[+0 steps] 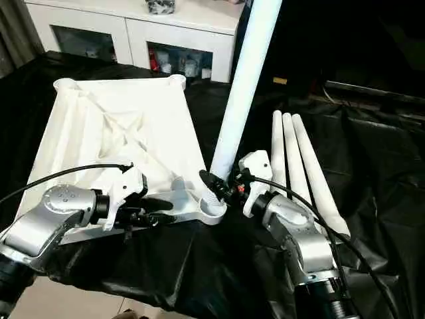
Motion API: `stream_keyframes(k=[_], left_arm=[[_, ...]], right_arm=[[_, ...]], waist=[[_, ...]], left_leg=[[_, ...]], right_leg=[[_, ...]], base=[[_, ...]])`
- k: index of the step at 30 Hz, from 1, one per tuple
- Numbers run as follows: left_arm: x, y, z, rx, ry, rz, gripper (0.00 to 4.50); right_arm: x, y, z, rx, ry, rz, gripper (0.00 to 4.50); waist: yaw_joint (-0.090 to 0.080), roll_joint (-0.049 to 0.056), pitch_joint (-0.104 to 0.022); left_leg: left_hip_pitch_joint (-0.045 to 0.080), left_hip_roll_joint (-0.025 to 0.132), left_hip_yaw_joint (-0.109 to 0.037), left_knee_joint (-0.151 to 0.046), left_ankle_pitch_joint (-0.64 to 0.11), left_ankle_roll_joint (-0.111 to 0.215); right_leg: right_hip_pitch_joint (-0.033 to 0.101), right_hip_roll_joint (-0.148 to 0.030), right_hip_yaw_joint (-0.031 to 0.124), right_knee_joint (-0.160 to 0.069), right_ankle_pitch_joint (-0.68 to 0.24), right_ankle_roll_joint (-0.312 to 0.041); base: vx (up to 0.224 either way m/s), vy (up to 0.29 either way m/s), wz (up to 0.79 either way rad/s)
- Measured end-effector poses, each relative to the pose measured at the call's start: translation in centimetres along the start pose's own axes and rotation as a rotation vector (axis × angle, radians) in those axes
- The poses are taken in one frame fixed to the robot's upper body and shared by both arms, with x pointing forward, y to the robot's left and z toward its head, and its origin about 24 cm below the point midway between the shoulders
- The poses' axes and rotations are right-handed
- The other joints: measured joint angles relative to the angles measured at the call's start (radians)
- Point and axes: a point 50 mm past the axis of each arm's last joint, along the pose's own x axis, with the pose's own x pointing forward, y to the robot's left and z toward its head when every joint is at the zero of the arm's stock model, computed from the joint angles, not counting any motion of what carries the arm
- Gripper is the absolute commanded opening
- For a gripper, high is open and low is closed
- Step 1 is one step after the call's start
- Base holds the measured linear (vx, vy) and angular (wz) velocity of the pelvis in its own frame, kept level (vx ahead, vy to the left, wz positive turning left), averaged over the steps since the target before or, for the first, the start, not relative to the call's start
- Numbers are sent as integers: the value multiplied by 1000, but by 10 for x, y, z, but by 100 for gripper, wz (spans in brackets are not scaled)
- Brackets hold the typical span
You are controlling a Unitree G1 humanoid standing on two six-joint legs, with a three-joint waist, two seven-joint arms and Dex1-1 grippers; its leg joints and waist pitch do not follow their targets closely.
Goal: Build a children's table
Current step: Insert table leg to table base
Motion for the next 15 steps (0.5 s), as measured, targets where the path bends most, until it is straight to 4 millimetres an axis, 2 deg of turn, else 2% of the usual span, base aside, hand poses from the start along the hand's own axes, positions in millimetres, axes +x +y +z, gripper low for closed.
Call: stream_keyframes(k=[3, 4, 15], left_arm=[[1, 3, -1, 24, 31, 0, 197], [1, 3, -1, 32, 37, -1, 177], [0, 4, -1, -19, 67, -34, 79]], right_arm=[[0, 1, 0, 8, 5, 21, 188], [0, 1, 0, 13, 5, 25, 188], [-1, 3, 1, 15, 27, 68, 188]], waist=[[-2, 0, 0], [-4, 1, 0], [-10, 2, -1]], left_leg=[[0, 0, 0, 0, 0, 0], [0, 0, 0, 0, 0, 0], [1, 0, 0, 0, 0, 0]], right_leg=[[0, 0, 0, 0, -1, 1], [0, 0, 0, 0, -1, 1], [1, 0, 0, 0, 0, 0]], base=[[0, 0, 0], [0, 0, 0], [0, 0, 0]])
